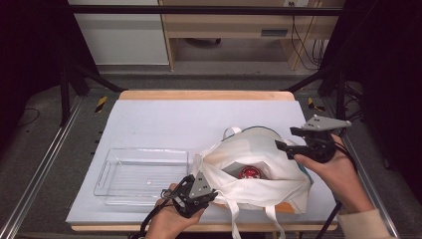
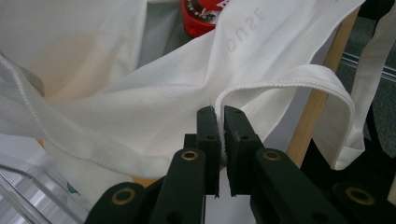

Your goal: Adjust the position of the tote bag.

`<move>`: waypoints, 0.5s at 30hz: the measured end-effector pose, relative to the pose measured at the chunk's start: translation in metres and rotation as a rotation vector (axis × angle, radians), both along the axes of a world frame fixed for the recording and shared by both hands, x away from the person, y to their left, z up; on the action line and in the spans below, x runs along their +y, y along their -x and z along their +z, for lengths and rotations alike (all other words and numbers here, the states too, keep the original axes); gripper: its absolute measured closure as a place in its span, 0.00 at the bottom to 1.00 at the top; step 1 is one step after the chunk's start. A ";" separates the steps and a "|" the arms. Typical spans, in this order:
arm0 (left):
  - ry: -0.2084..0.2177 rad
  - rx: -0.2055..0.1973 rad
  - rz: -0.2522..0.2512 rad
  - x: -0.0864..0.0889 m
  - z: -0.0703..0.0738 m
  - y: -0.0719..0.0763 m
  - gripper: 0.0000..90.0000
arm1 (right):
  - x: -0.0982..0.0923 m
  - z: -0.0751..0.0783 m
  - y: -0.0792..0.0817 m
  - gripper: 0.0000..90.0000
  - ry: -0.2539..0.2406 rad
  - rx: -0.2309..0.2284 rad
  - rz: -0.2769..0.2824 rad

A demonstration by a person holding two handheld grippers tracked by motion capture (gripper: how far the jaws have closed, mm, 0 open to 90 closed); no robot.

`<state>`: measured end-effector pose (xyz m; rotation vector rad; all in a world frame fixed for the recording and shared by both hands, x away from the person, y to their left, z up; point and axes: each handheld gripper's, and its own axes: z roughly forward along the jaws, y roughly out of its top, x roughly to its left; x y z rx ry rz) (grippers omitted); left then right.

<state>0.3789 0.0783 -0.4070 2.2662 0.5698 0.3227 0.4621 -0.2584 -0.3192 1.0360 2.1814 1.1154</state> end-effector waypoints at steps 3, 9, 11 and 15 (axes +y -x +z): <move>-0.007 0.000 -0.010 0.000 -0.001 0.004 0.95 | 0.010 -0.004 -0.017 0.43 0.028 0.028 0.015; -0.017 0.005 -0.021 0.001 -0.005 0.009 0.95 | 0.019 -0.018 -0.033 0.50 0.090 0.077 0.026; -0.024 0.006 -0.026 0.001 -0.005 0.010 0.95 | 0.020 -0.022 -0.035 0.56 0.109 0.090 0.025; -0.032 0.007 -0.032 0.000 -0.006 0.012 0.95 | 0.018 -0.027 -0.040 0.73 0.129 0.114 0.026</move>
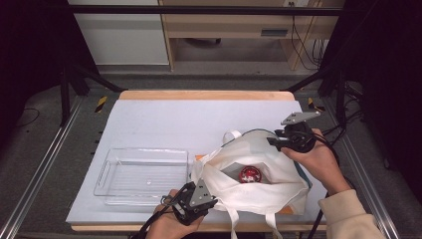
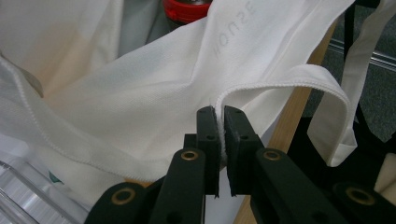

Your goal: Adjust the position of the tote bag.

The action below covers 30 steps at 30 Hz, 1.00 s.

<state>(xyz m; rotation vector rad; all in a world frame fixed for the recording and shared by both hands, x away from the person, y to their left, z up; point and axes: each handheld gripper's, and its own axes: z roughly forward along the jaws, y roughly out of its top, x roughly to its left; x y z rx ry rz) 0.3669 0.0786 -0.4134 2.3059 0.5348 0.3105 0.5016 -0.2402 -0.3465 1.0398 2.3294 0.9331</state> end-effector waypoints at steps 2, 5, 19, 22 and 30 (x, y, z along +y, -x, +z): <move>-0.001 0.001 0.000 0.000 -0.001 0.001 0.95 | -0.001 -0.001 -0.002 0.82 0.006 0.007 0.005; -0.003 0.002 -0.001 0.001 -0.001 0.002 0.95 | -0.002 -0.002 -0.004 0.94 0.014 0.021 0.002; 0.002 -0.010 -0.003 0.002 0.005 0.004 0.92 | -0.005 0.001 0.004 0.96 -0.047 -0.012 -0.039; 0.021 -0.022 -0.005 0.002 0.011 0.005 0.88 | -0.006 0.002 0.006 0.96 -0.065 -0.010 -0.037; 0.046 -0.054 0.005 -0.005 0.023 0.002 0.71 | -0.005 0.003 0.012 0.97 -0.076 -0.008 -0.024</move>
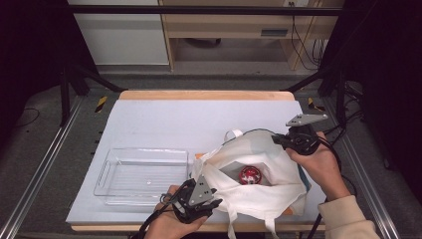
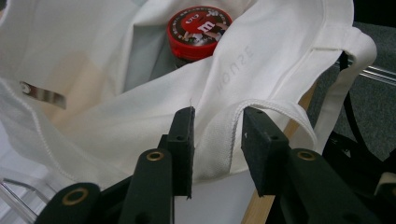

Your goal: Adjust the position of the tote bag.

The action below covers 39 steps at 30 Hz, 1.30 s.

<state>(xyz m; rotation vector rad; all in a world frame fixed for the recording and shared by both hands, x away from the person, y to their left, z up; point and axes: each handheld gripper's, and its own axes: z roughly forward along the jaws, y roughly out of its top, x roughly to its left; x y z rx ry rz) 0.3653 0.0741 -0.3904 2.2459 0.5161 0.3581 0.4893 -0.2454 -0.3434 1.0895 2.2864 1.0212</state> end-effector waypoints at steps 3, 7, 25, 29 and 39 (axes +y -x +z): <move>-0.011 -0.009 -0.009 0.002 0.006 0.002 0.68 | 0.000 0.001 0.002 0.96 0.001 -0.003 0.006; -0.007 -0.015 -0.002 0.010 0.011 0.004 0.67 | 0.000 0.001 0.003 0.96 -0.003 0.001 0.003; -0.050 0.033 -0.032 -0.050 -0.026 -0.037 0.53 | 0.001 0.004 0.011 0.96 -0.026 0.000 0.027; -0.046 0.063 -0.046 -0.054 -0.033 -0.039 0.65 | 0.001 0.005 0.013 0.96 -0.026 -0.004 0.034; -0.054 0.082 -0.082 -0.051 -0.042 -0.030 0.98 | 0.001 0.002 0.010 0.97 -0.010 0.008 0.030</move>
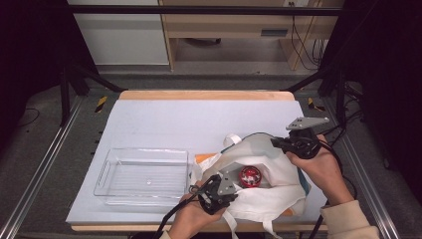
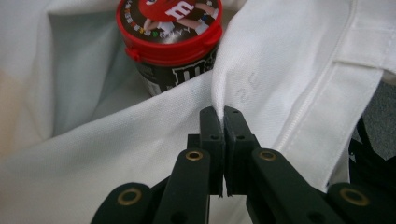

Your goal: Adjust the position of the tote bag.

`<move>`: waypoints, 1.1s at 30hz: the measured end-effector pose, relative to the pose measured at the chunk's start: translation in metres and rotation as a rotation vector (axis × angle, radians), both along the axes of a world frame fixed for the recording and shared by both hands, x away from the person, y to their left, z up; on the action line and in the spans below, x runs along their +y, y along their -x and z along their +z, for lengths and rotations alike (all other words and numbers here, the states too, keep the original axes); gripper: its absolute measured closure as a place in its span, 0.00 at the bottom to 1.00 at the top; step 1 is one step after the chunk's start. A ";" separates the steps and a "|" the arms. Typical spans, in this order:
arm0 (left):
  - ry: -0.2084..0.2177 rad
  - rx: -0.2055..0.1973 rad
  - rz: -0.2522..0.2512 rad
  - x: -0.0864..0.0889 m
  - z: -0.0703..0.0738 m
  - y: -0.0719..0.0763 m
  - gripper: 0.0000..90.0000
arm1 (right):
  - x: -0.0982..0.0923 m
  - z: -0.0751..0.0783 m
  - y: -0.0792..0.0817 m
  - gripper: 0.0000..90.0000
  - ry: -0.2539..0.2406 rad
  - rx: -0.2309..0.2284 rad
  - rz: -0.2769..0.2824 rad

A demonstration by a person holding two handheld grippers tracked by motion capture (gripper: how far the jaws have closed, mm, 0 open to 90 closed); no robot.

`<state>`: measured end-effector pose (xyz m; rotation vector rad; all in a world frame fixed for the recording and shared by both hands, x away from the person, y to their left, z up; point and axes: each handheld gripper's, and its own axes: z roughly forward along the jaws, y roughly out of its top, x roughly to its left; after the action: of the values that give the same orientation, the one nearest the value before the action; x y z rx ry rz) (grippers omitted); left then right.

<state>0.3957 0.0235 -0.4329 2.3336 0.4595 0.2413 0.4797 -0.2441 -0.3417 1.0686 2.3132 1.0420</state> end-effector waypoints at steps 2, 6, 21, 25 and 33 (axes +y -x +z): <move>-0.007 -0.006 -0.003 0.002 -0.001 0.004 0.99 | -0.001 -0.003 -0.005 0.97 0.002 0.000 -0.006; -0.009 -0.016 -0.008 0.003 -0.004 0.011 0.99 | -0.004 -0.009 -0.015 0.97 0.015 0.004 -0.033; -0.044 -0.020 -0.038 0.006 -0.005 0.022 0.99 | -0.014 -0.023 -0.041 0.97 0.035 0.026 -0.117; -0.059 -0.023 -0.051 0.006 -0.005 0.025 0.99 | -0.021 -0.031 -0.045 0.97 0.022 0.039 -0.142; -0.054 -0.026 -0.040 0.006 -0.005 0.025 0.99 | -0.021 -0.032 -0.038 0.84 -0.006 0.027 -0.139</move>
<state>0.3705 0.0299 -0.4378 2.3871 0.3973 0.2679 0.5174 -0.2650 -0.3733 1.2330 2.2218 0.9874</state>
